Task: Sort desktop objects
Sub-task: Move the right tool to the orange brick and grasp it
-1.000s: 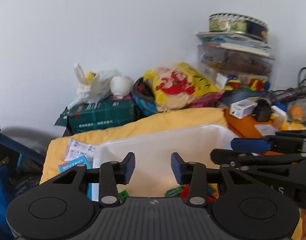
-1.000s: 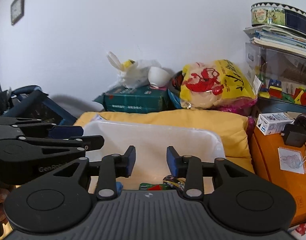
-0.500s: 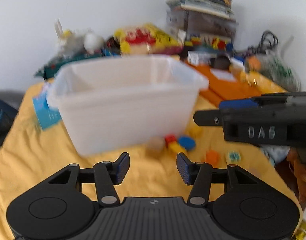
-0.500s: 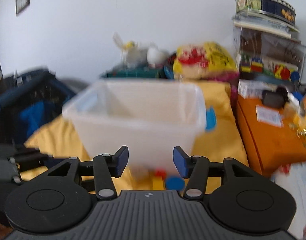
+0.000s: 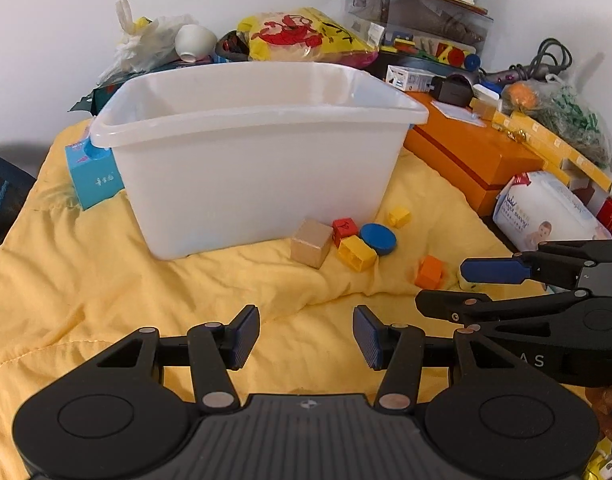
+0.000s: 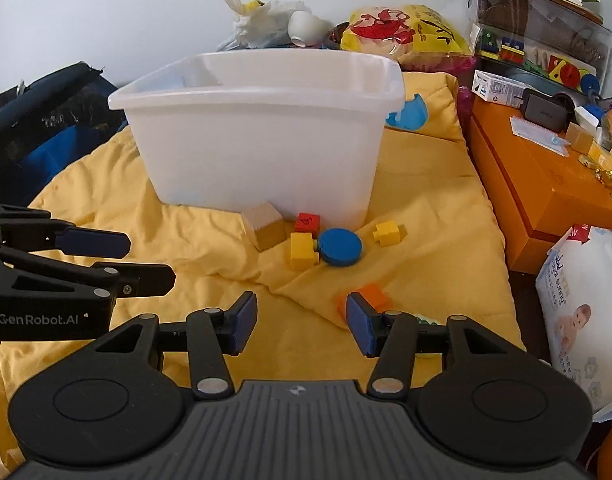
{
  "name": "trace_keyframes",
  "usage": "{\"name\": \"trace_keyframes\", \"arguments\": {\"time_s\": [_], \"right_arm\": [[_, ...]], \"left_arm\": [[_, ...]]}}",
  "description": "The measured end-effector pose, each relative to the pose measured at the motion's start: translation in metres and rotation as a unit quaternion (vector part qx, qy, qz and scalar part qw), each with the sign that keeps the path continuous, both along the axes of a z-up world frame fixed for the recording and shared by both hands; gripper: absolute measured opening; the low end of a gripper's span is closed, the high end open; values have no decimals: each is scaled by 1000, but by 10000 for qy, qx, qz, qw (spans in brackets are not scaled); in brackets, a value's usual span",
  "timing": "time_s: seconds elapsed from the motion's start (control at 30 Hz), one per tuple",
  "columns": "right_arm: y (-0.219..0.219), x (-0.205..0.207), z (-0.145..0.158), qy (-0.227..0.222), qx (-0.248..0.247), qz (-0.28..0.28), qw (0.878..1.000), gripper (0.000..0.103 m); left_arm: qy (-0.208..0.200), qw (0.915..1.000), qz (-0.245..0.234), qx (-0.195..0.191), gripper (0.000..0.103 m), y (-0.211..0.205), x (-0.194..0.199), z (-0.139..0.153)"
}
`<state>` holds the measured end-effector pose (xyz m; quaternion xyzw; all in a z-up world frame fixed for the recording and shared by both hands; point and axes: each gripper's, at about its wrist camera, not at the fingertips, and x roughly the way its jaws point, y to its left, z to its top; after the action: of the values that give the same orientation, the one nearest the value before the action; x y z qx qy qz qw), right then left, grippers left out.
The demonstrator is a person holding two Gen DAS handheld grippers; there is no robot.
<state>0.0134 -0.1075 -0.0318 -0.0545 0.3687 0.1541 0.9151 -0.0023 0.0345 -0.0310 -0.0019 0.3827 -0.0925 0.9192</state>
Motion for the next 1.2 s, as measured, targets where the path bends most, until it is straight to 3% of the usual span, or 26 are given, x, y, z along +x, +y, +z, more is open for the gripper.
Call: {"name": "trace_keyframes", "arguments": {"time_s": [0.27,0.5,0.6,0.77,0.93,1.0,1.07,1.2], "right_arm": [[-4,1,-12,90,-211,-67,9997,46],[-10,19,-17,65,-240,-353,9991,45],[-20,34,-23,417,99,-700,9966,40],[-44,48,-29,848,1022,-1383,9814,42],[-54,64,-35,1165,1389,-1676,9690,40],[-50,70,-38,1236,1425,-1475,9709,34],[-42,72,-37,1181,1237,-1167,9783,19],[-26,59,-27,947,704,-546,9915,17]], "left_arm": [[5,9998,-163,83,56,-7,1,-3],[4,9999,-154,1,56,-10,21,-4],[-61,9998,-194,23,56,-15,33,-3],[-75,9993,-343,133,56,-21,40,-6],[-7,9990,-408,160,56,-23,43,-9],[-17,9989,-431,178,56,-23,43,-9],[1,9989,-441,182,56,-23,44,-9],[30,9987,-486,112,56,-26,49,-9]]}}
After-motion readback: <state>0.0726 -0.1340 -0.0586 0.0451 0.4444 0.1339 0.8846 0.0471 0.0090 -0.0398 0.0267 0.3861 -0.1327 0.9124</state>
